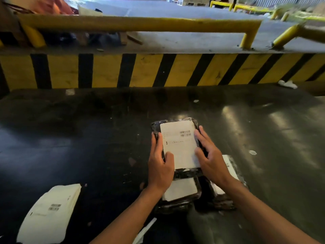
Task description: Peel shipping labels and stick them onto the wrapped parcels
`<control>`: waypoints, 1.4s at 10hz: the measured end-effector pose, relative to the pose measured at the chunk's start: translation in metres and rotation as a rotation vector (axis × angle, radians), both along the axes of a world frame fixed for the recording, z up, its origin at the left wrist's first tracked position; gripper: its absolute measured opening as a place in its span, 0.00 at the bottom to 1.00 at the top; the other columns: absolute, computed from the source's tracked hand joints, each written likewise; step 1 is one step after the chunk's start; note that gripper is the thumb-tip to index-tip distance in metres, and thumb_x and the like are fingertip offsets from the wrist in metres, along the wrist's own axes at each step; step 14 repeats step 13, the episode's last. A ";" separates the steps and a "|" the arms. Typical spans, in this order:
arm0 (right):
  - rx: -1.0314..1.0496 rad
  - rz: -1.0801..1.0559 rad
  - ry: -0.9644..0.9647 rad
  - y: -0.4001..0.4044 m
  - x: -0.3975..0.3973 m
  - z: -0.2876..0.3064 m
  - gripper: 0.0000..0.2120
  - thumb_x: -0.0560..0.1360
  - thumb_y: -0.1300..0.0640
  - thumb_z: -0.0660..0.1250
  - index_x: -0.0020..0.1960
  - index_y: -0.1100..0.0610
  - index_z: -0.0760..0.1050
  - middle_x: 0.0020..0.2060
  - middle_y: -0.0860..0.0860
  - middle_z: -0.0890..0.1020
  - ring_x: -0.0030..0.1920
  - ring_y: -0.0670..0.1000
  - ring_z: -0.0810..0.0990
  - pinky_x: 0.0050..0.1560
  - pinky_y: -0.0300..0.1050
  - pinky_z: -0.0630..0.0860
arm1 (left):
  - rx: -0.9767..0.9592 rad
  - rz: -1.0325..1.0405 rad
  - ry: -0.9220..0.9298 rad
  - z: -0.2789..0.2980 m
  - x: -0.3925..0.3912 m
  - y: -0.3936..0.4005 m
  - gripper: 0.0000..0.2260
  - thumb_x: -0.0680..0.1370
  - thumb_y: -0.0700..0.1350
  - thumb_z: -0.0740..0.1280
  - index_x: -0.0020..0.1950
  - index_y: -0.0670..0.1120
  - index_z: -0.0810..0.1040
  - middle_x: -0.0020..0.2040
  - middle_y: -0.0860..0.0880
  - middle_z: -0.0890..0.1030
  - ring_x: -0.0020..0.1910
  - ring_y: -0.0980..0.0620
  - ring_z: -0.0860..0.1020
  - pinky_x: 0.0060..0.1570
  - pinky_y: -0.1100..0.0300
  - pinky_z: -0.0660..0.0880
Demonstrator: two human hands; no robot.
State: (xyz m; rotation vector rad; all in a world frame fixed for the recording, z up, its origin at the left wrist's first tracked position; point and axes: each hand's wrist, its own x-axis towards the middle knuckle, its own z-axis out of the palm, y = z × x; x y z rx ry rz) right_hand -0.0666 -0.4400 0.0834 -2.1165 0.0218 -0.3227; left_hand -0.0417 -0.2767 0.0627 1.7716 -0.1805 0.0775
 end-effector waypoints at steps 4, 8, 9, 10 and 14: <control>0.054 -0.117 0.159 -0.157 -0.038 -0.044 0.30 0.72 0.55 0.60 0.74 0.54 0.69 0.76 0.43 0.63 0.75 0.40 0.61 0.74 0.44 0.65 | 0.130 -0.097 0.145 -0.053 -0.030 -0.157 0.31 0.80 0.48 0.57 0.80 0.52 0.49 0.81 0.55 0.45 0.77 0.50 0.60 0.67 0.49 0.72; 0.091 -0.110 0.214 -0.165 -0.045 -0.086 0.29 0.73 0.53 0.58 0.75 0.52 0.67 0.77 0.43 0.62 0.73 0.41 0.62 0.55 0.20 0.65 | 0.182 -0.099 0.188 -0.077 -0.043 -0.169 0.29 0.83 0.41 0.57 0.81 0.47 0.47 0.80 0.54 0.43 0.71 0.61 0.61 0.50 0.76 0.71; 0.062 -0.118 0.218 -0.165 -0.043 -0.088 0.28 0.75 0.54 0.58 0.75 0.52 0.67 0.77 0.44 0.62 0.72 0.41 0.63 0.52 0.18 0.65 | 0.230 -0.112 0.169 -0.080 -0.041 -0.166 0.29 0.83 0.44 0.57 0.81 0.49 0.46 0.81 0.54 0.41 0.75 0.55 0.60 0.60 0.65 0.73; 0.028 -0.140 0.234 -0.165 -0.040 -0.087 0.24 0.79 0.61 0.60 0.75 0.52 0.68 0.77 0.44 0.62 0.72 0.43 0.64 0.58 0.25 0.65 | 0.309 -0.154 0.213 -0.078 -0.035 -0.162 0.30 0.82 0.46 0.57 0.80 0.50 0.45 0.81 0.53 0.41 0.77 0.50 0.58 0.68 0.51 0.71; -0.281 -0.366 0.319 -0.133 -0.020 -0.062 0.23 0.76 0.56 0.63 0.71 0.55 0.70 0.71 0.53 0.73 0.69 0.57 0.71 0.71 0.62 0.64 | 0.419 -0.267 0.298 -0.023 -0.026 -0.144 0.28 0.81 0.43 0.59 0.80 0.46 0.55 0.81 0.45 0.49 0.79 0.46 0.55 0.74 0.53 0.59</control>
